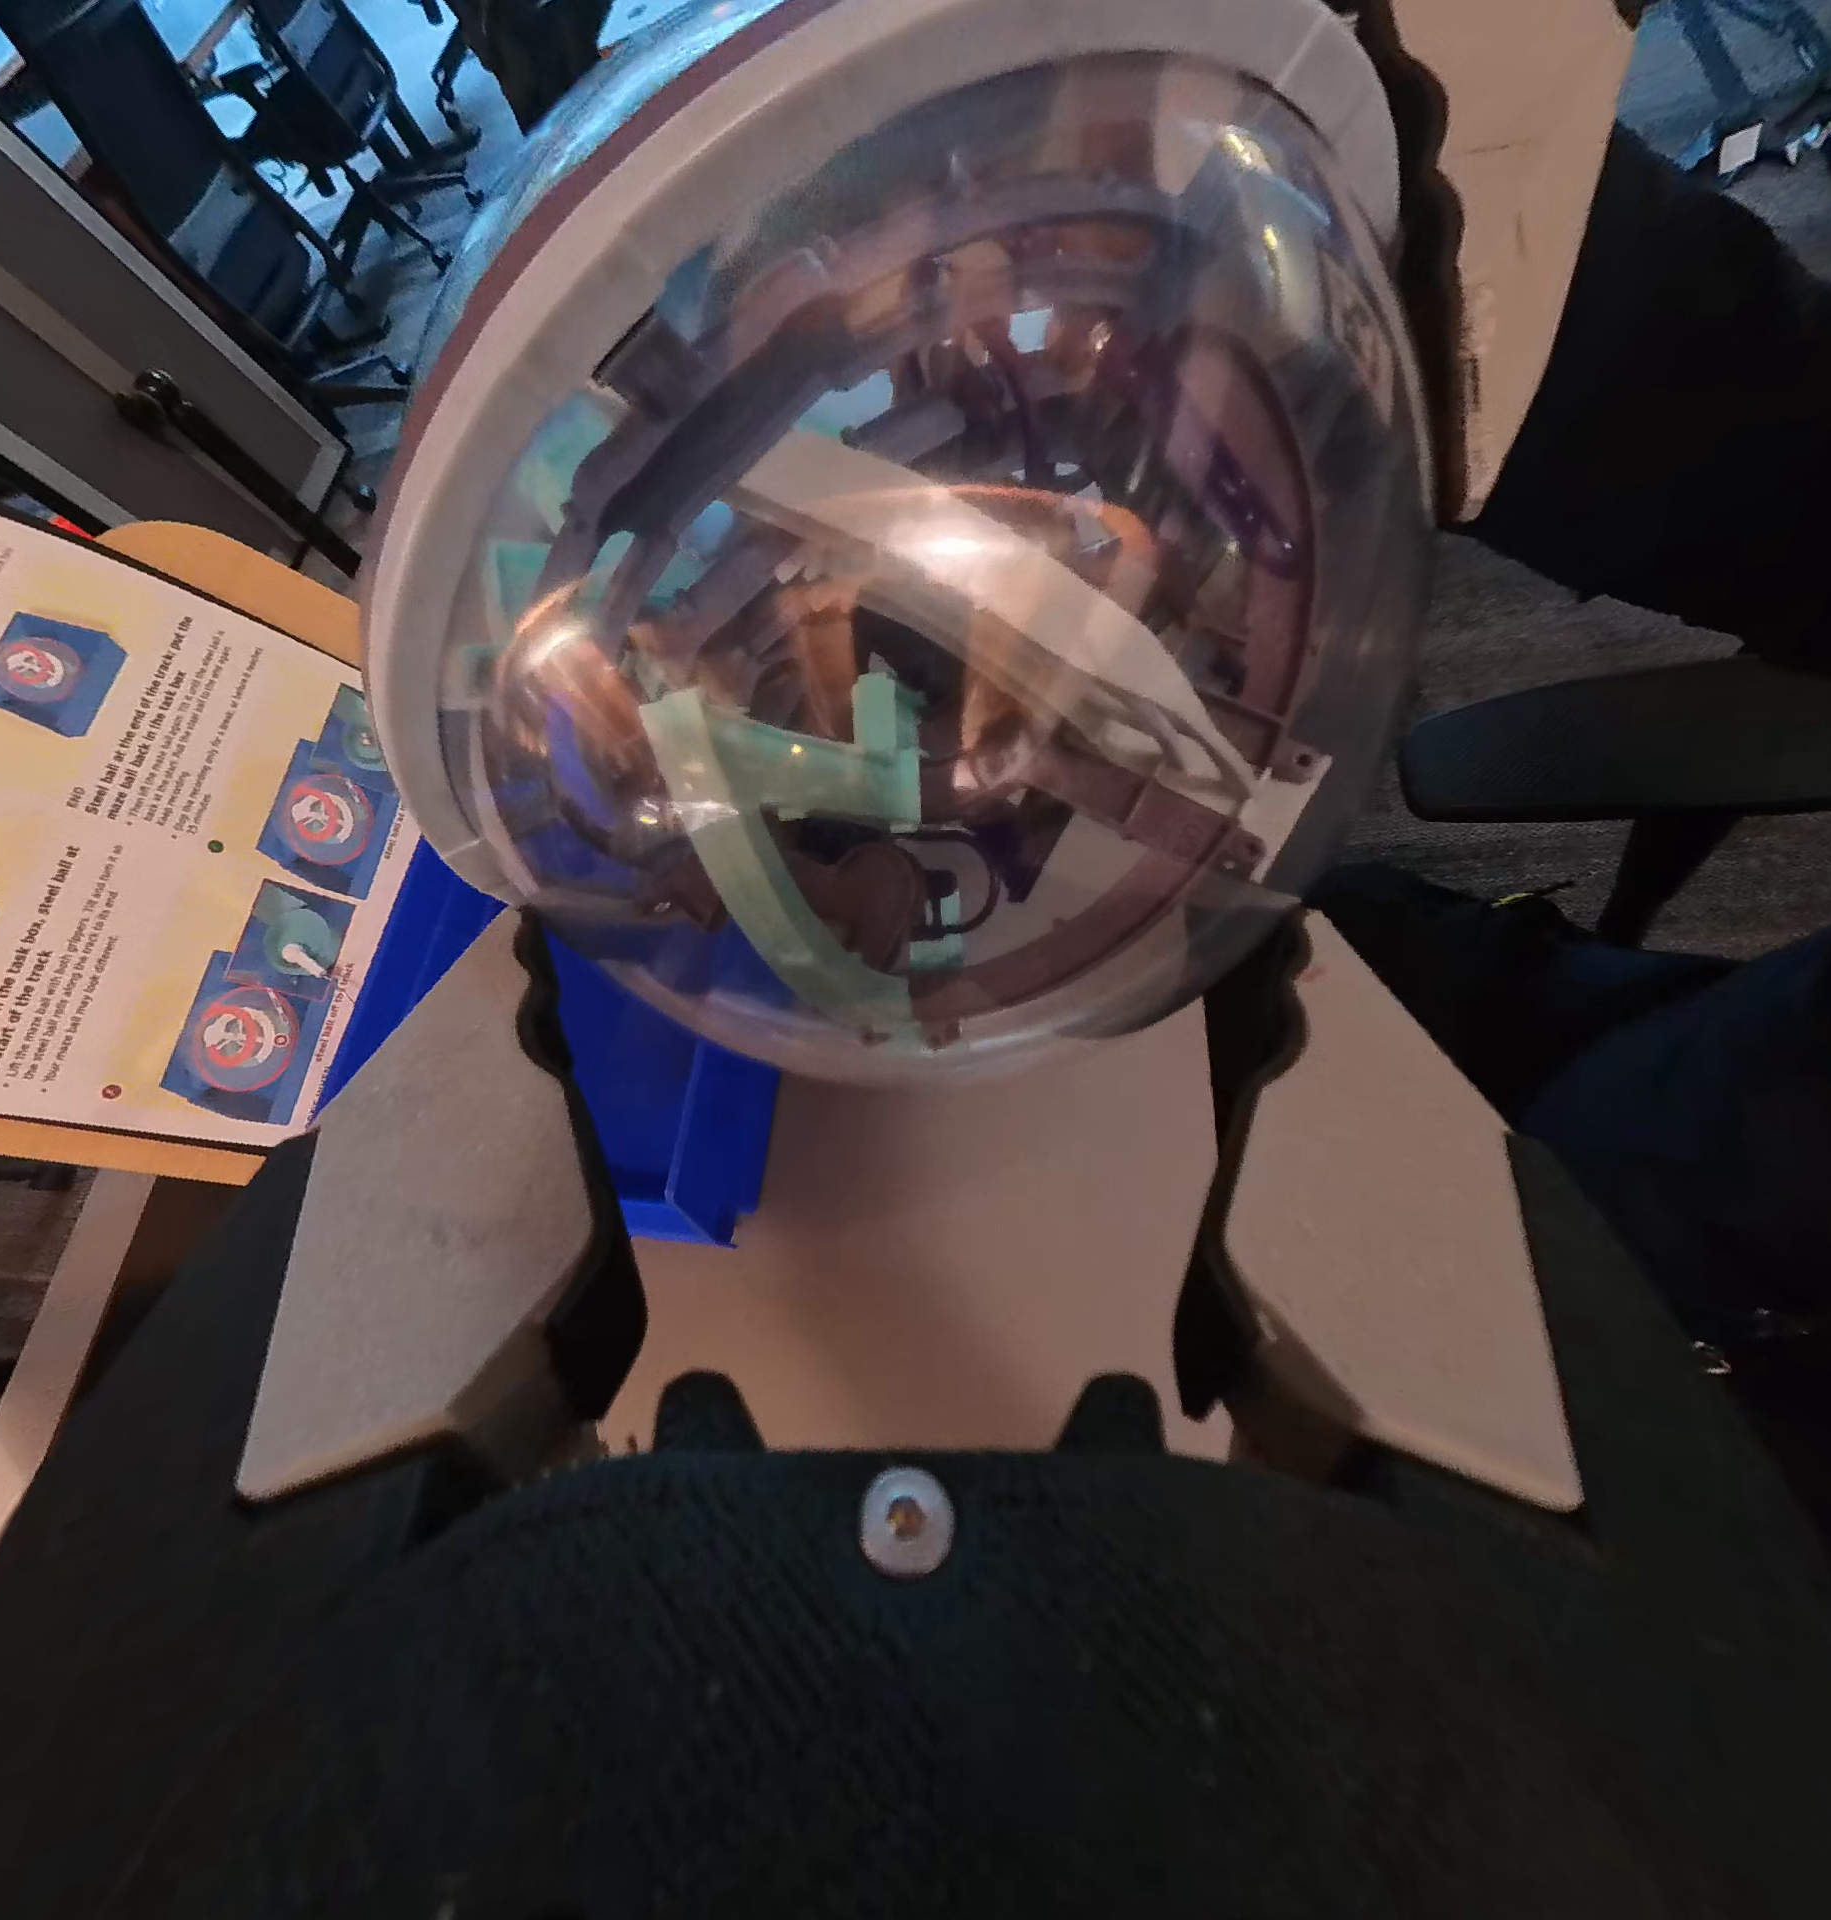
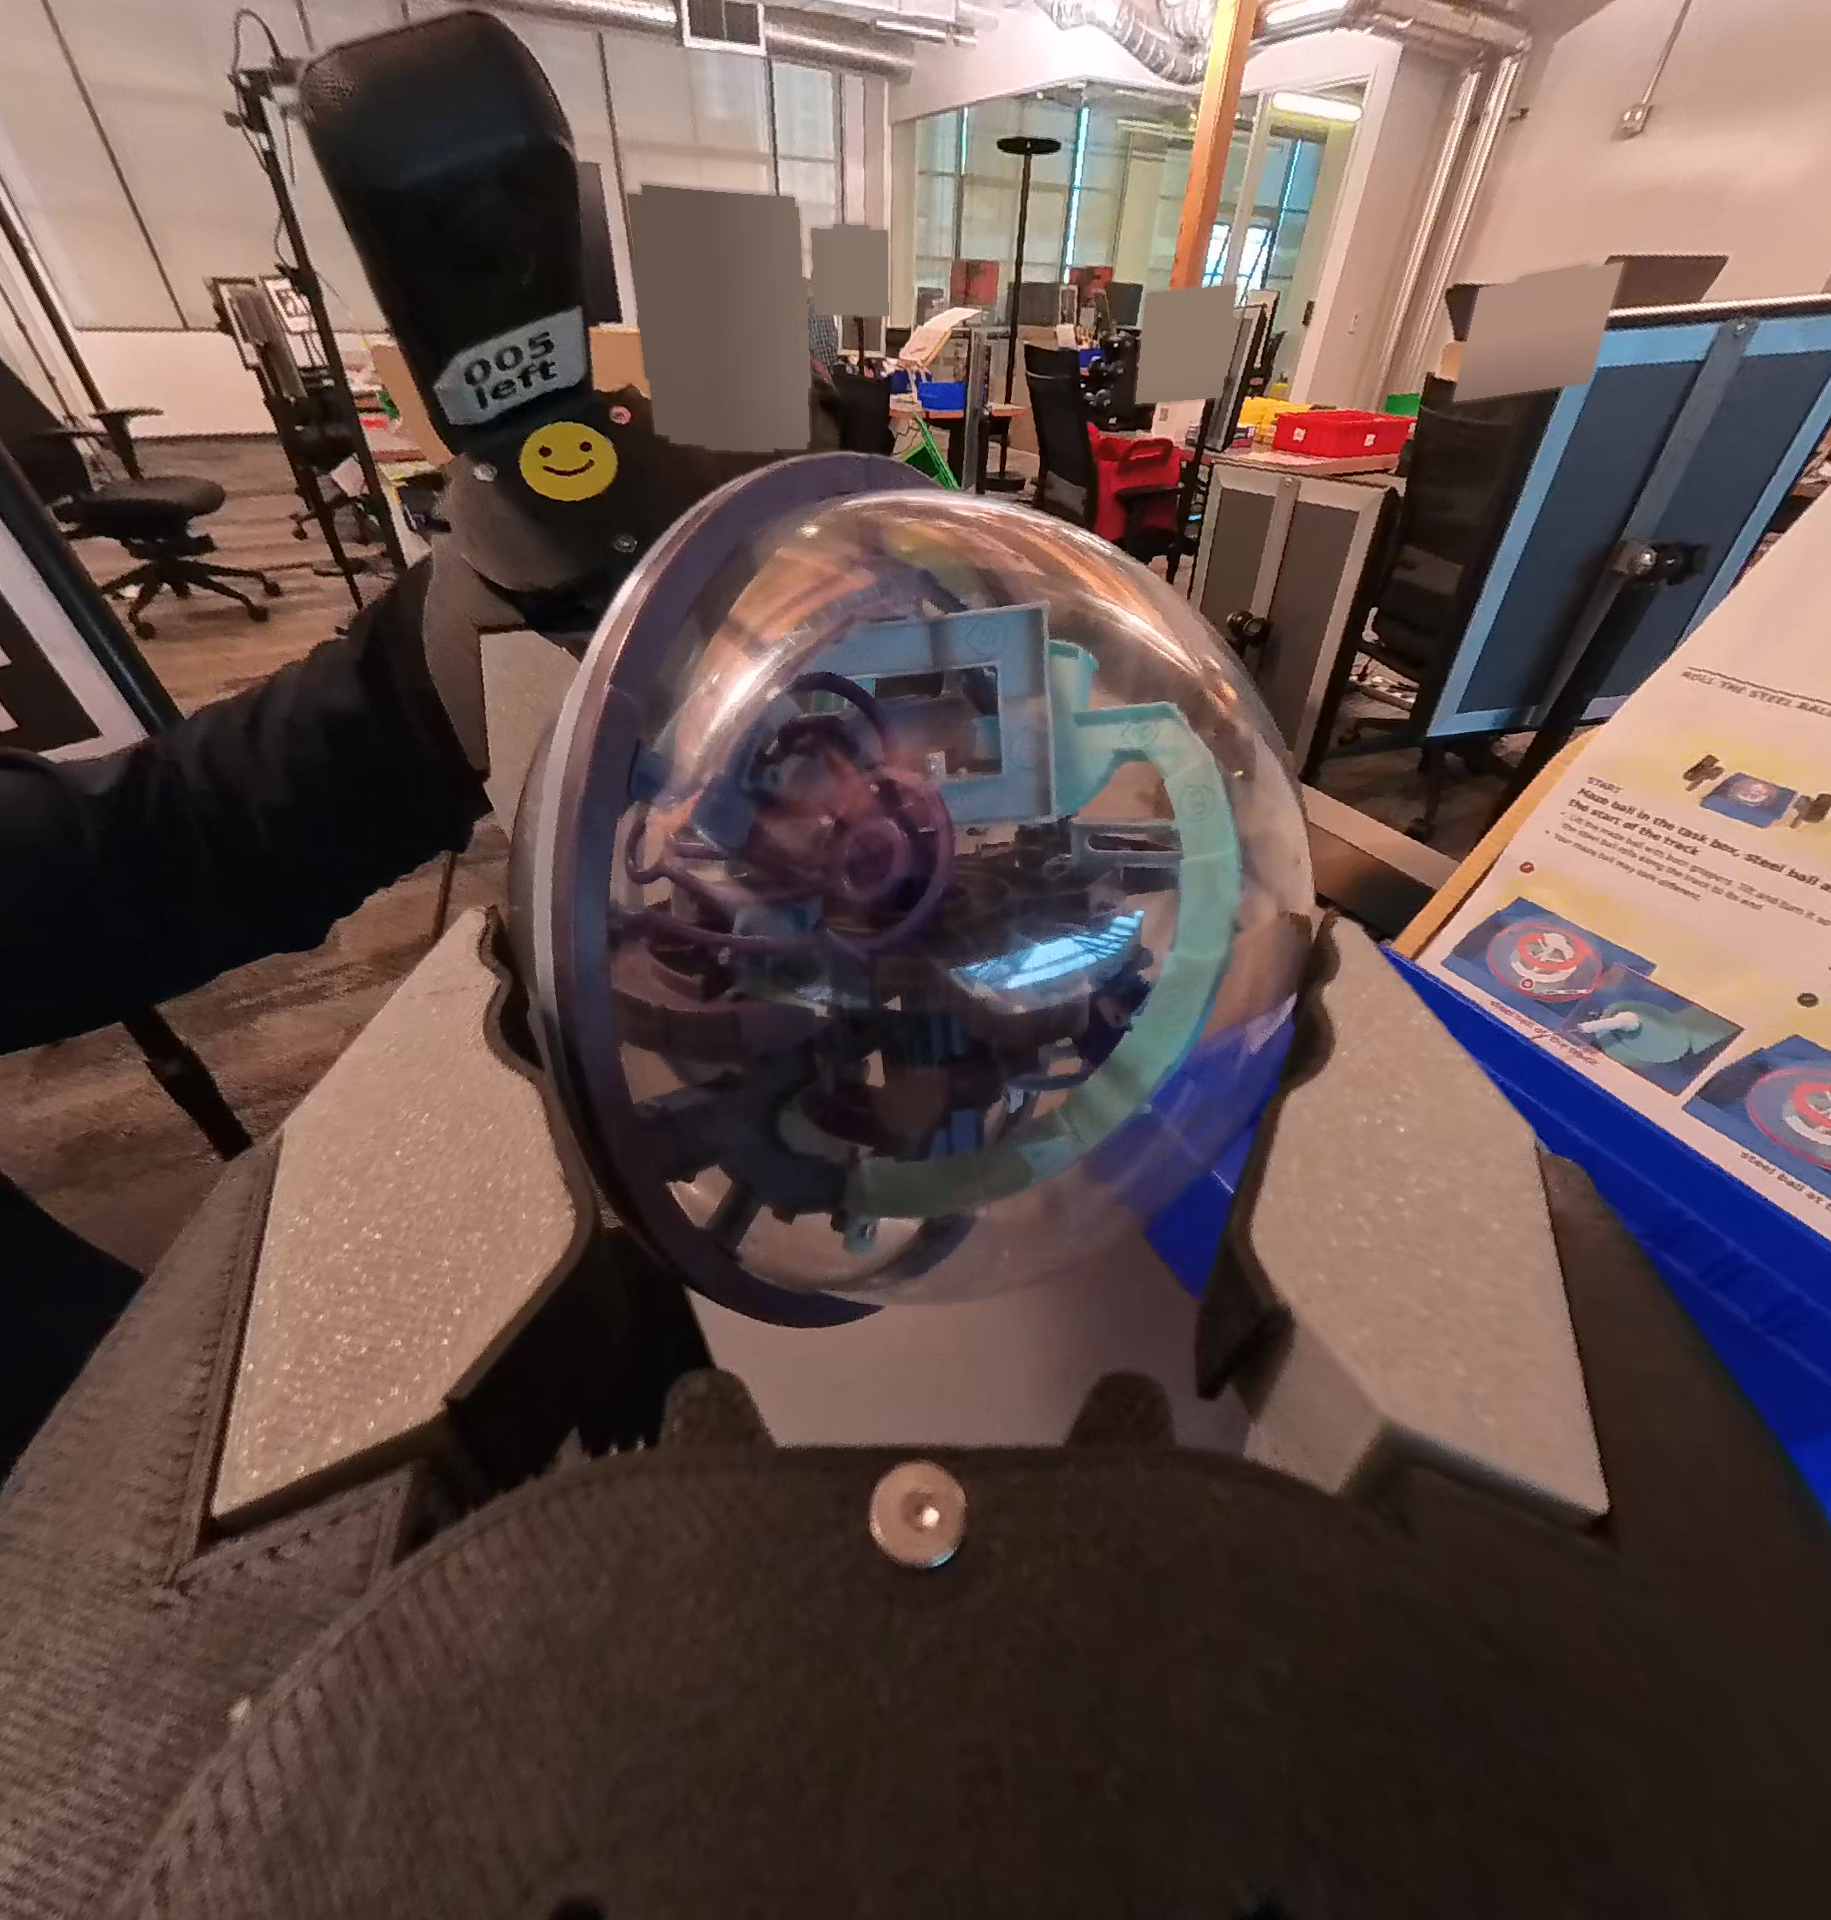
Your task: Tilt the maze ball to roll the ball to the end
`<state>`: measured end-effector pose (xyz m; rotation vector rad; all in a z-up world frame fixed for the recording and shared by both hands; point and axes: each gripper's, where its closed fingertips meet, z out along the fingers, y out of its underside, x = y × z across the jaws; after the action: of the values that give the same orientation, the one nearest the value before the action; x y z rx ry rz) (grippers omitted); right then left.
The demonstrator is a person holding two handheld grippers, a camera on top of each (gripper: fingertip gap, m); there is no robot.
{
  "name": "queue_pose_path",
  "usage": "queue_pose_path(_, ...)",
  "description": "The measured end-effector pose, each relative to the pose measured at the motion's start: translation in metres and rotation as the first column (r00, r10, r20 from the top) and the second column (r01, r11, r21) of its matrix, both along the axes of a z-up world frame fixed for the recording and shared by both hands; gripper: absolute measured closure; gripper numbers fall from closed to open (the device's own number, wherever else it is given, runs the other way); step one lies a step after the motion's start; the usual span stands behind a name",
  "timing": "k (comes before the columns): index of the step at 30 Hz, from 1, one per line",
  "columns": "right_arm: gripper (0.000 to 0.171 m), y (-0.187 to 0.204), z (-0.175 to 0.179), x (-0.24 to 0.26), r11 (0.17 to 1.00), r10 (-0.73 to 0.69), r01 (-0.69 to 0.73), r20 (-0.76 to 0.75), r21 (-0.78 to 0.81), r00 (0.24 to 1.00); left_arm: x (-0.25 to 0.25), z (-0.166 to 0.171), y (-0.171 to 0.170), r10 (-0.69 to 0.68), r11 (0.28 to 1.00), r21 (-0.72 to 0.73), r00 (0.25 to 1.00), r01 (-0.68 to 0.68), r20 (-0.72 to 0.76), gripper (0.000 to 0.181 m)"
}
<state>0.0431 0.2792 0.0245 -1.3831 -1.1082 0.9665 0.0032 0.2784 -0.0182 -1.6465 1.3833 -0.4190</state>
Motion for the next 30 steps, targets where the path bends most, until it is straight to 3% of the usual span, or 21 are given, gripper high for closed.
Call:
queue_pose_path(10, 0.03, -0.003, -0.02, 0.002, 0.999, 0.04, -0.039, -0.017, 0.025, 0.999, 0.001, -0.013, -0.003, 0.015, 0.997, 0.073, 1.0, -0.015, 0.002, 0.049)
queue_pose_path(23, 0.03, -0.014, -0.079, 0.005, 0.972, 0.114, -0.1, -0.051, 0.214, 0.992, 0.005, -0.075, -0.01, 0.083, 0.963, 0.258, 0.996, -0.084, 0.016, 0.049)
queue_pose_path(30, 0.029, -0.017, -0.095, 0.005, 0.956, 0.149, -0.113, -0.114, 0.271, 0.982, 0.006, -0.094, -0.011, 0.087, 0.951, 0.292, 0.995, -0.099, 0.053, 0.049)
